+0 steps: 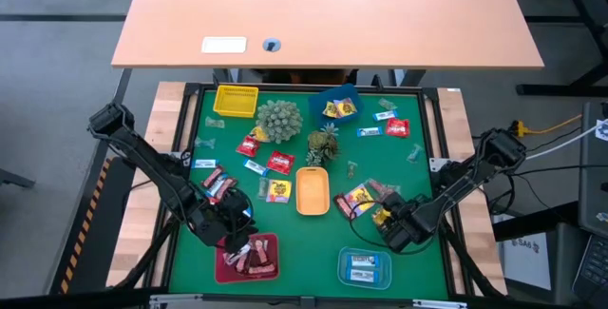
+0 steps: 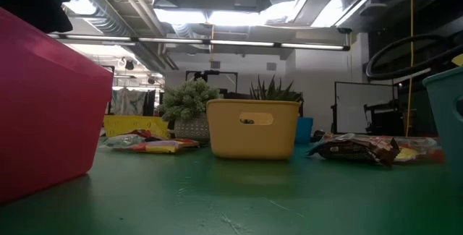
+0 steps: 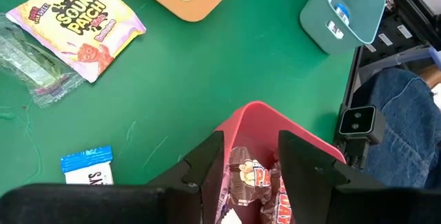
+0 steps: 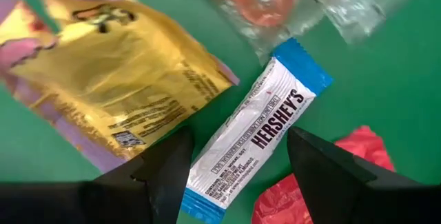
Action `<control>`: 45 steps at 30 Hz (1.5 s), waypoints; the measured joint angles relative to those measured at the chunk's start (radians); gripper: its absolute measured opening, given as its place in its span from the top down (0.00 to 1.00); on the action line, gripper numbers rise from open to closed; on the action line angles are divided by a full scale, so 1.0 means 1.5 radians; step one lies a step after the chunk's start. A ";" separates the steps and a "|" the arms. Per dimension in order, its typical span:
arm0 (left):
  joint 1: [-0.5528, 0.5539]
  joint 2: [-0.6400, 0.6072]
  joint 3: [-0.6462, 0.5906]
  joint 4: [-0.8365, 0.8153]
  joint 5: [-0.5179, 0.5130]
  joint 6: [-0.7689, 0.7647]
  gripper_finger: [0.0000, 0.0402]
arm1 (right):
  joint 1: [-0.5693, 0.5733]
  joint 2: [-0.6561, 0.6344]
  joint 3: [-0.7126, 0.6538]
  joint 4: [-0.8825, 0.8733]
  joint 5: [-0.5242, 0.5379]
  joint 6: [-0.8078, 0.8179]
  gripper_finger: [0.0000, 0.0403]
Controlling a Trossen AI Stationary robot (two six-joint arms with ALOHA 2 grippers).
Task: Sort candy
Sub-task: Put the blue chocolate bar into the light blue bin
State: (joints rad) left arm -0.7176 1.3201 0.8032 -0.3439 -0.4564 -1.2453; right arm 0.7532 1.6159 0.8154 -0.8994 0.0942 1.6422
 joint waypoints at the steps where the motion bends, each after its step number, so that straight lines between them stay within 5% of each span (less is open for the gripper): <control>1: 0.000 0.000 0.000 0.000 0.000 0.000 0.69 | 0.000 0.000 0.000 0.006 0.000 -0.014 0.40; 8: 0.000 0.000 0.000 0.000 -0.001 0.000 0.69 | 0.000 0.000 0.000 0.015 -0.003 -0.043 0.43; 22: 0.000 0.000 0.000 0.000 -0.003 0.000 0.69 | -0.001 0.001 0.002 0.031 -0.005 -0.073 0.73; 35: 0.000 0.000 0.000 0.000 -0.003 0.000 0.69 | 0.000 -0.021 0.032 0.012 -0.026 -0.151 0.75; 45: 0.000 0.000 0.000 0.000 -0.020 0.000 0.69 | -0.001 -0.022 0.130 -0.065 -0.129 -0.298 0.75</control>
State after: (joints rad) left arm -0.7174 1.3201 0.8032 -0.3439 -0.4861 -1.2453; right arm 0.7525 1.5826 1.0097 -0.9963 -0.0988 1.1946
